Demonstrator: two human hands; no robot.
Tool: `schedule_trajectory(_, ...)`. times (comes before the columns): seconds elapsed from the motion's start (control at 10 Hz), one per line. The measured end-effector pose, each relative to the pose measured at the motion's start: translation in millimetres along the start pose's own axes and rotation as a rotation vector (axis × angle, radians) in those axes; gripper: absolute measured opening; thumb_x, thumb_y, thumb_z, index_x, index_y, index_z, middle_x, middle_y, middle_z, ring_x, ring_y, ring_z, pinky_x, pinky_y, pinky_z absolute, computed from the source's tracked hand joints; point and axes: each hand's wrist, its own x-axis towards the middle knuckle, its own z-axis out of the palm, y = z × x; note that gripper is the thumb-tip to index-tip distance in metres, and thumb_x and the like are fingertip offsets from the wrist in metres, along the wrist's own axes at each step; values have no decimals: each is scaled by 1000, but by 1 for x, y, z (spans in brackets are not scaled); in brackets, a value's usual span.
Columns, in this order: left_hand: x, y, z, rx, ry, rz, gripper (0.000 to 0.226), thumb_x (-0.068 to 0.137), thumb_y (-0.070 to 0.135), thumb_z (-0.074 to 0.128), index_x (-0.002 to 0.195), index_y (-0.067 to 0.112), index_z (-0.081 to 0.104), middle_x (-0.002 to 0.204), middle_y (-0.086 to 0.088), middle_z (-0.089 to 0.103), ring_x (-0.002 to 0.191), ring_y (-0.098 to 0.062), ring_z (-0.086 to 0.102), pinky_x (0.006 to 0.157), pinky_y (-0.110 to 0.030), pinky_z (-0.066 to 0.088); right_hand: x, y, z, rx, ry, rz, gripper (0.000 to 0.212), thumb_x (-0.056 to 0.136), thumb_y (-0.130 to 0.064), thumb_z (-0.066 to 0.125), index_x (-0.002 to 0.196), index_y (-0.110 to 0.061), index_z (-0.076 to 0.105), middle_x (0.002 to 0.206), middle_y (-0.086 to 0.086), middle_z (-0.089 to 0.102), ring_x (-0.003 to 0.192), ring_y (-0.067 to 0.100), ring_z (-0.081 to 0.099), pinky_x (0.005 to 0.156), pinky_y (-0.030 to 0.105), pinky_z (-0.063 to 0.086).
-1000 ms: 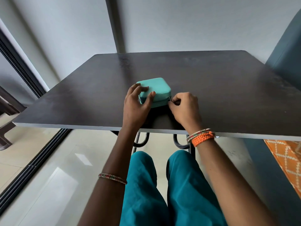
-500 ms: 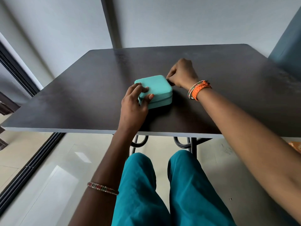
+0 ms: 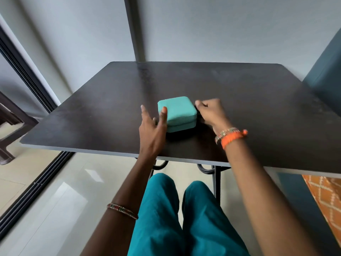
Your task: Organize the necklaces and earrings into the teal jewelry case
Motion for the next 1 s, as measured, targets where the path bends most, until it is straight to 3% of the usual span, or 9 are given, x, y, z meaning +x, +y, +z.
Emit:
schedule_trajectory(0.1, 11, 1, -1, -54, -15, -90, 32, 96, 37, 48, 112, 14, 63, 100, -5, 65, 92, -15, 56, 75, -25, 41, -14, 5, 6, 215, -93, 128, 40, 86, -35, 60, 84, 4, 66, 84, 15, 72, 76, 20, 65, 76, 49, 57)
schedule_trajectory(0.2, 76, -9, -5, -144, -48, -179, 28, 79, 38, 58, 73, 13, 69, 74, -4, 64, 77, -21, 58, 76, -37, 50, 21, -20, 20, 417, -123, 166, 18, 89, -19, 63, 97, -5, 72, 103, 10, 71, 95, 20, 66, 83, 44, 56)
schedule_trajectory(0.3, 145, -11, -7, -150, -26, -203, 25, 73, 34, 59, 68, 11, 67, 71, -5, 59, 75, -19, 54, 72, -36, 46, 73, -45, 41, 507, -147, 172, 21, 87, -14, 65, 106, -6, 70, 107, 11, 70, 101, 23, 66, 78, 37, 56)
schedule_trajectory(0.5, 318, -30, -6, -154, -71, -229, 7, 89, 8, 51, 86, 4, 57, 81, -9, 43, 72, -18, 40, 63, -30, 36, 203, -81, 118, 643, -132, 289, 8, 79, -5, 70, 86, -7, 71, 105, 17, 70, 100, 27, 67, 75, 37, 56)
schedule_trajectory(0.6, 384, -51, -7, -127, -119, -218, 17, 88, 6, 46, 72, 8, 51, 71, -5, 34, 62, -14, 31, 60, -29, 28, 255, -86, 154, 711, -152, 412, 14, 78, -2, 71, 92, -5, 70, 108, 15, 69, 96, 22, 64, 75, 36, 53)
schedule_trajectory(0.7, 407, -60, -4, -112, -111, -248, 23, 82, 12, 46, 60, 16, 44, 65, -3, 32, 64, -16, 30, 61, -30, 25, 271, -89, 170, 660, -108, 445, 5, 76, -5, 71, 79, -9, 72, 101, 11, 71, 82, 17, 61, 67, 35, 54)
schedule_trajectory(0.8, 409, -59, 4, 13, 8, -309, 30, 90, 23, 44, 64, 12, 53, 68, -3, 49, 77, -20, 44, 67, -33, 33, 267, -101, 178, 384, 42, 279, 30, 76, -8, 61, 48, -17, 58, 74, -12, 43, 60, 12, 40, 51, 33, 38)
schedule_trajectory(0.9, 383, -43, 19, 73, 92, -325, 38, 101, 28, 33, 117, 5, 58, 121, -16, 59, 117, -29, 49, 97, -36, 37, 249, -105, 165, 166, 48, 114, 28, 83, -7, 51, 56, -14, 47, 67, 29, 38, 59, 22, 42, 56, 32, 34)
schedule_trajectory(1.0, 325, -7, 50, 62, 34, -147, 59, 99, 32, 26, 148, 1, 19, 156, -15, 19, 146, -27, 16, 117, -29, 7, 235, -83, 122, -6, 136, -45, 39, 90, -16, 40, 119, 2, 60, 126, 25, 58, 122, 36, 52, 103, 43, 39)
